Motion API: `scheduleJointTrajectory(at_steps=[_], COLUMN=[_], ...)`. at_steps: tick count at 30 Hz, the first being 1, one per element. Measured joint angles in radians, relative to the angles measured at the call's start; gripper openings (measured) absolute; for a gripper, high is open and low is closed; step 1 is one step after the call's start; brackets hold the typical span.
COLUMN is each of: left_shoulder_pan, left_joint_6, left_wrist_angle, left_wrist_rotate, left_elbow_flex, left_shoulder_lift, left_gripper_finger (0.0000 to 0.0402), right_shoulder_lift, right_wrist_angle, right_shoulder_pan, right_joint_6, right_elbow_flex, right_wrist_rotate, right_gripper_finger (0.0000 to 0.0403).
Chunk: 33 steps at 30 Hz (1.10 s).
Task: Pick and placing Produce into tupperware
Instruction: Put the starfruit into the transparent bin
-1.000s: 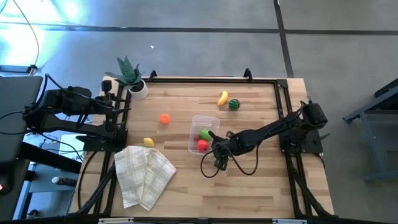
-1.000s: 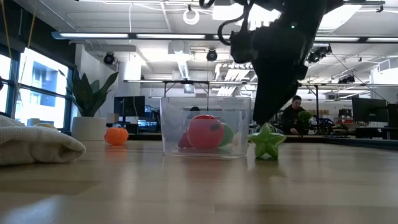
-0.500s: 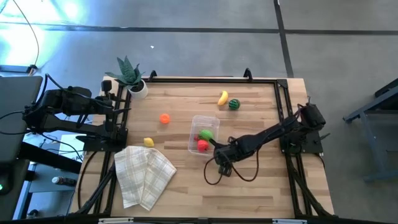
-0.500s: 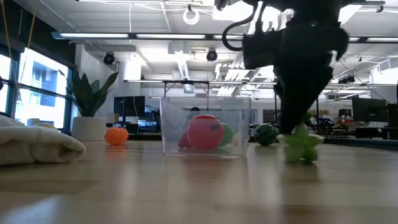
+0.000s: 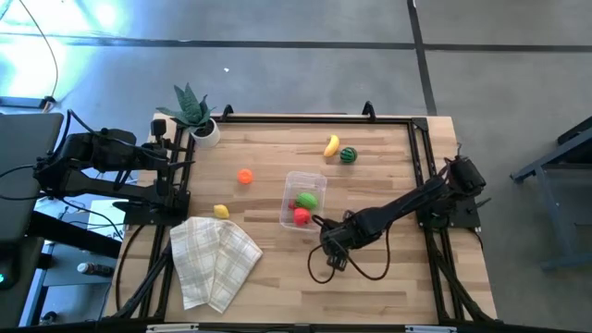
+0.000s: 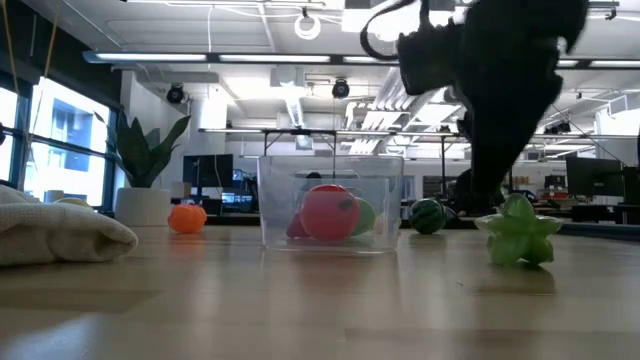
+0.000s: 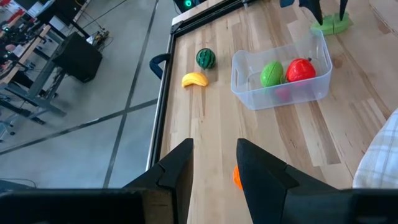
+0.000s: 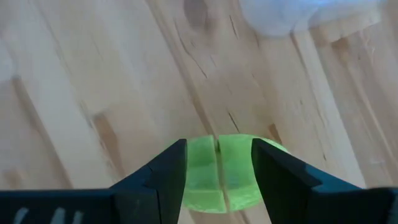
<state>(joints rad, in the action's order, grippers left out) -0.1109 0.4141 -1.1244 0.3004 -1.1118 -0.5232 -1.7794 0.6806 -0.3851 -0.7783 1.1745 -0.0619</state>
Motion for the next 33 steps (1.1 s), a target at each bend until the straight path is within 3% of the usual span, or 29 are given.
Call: scheduleJointTrajectory(at_steps=[6,16,33], left_shoulder_pan=[0.0,0.0,0.0], left_joint_6=[0.0,0.0,0.0], left_wrist_angle=[0.0,0.0,0.0], left_wrist_rotate=[0.0,0.0,0.0], left_elbow_flex=[0.0,0.0,0.0], left_shoulder_lift=[0.0,0.0,0.0], left_gripper_finger=[0.0113,0.0113,0.0113], right_shoulder_lift=[0.0,0.001,0.002], right_wrist_angle=[0.13,0.499,0.379], right_shoulder_pan=[0.0,-0.019,-0.082], right_joint_6=[-0.084,-0.495,-0.948], right_elbow_flex=[0.12,0.284,0.263], right_wrist_rotate=[-0.049,-0.04,-0.092], right_gripper_finger=[0.0171,0.0171,0.0171])
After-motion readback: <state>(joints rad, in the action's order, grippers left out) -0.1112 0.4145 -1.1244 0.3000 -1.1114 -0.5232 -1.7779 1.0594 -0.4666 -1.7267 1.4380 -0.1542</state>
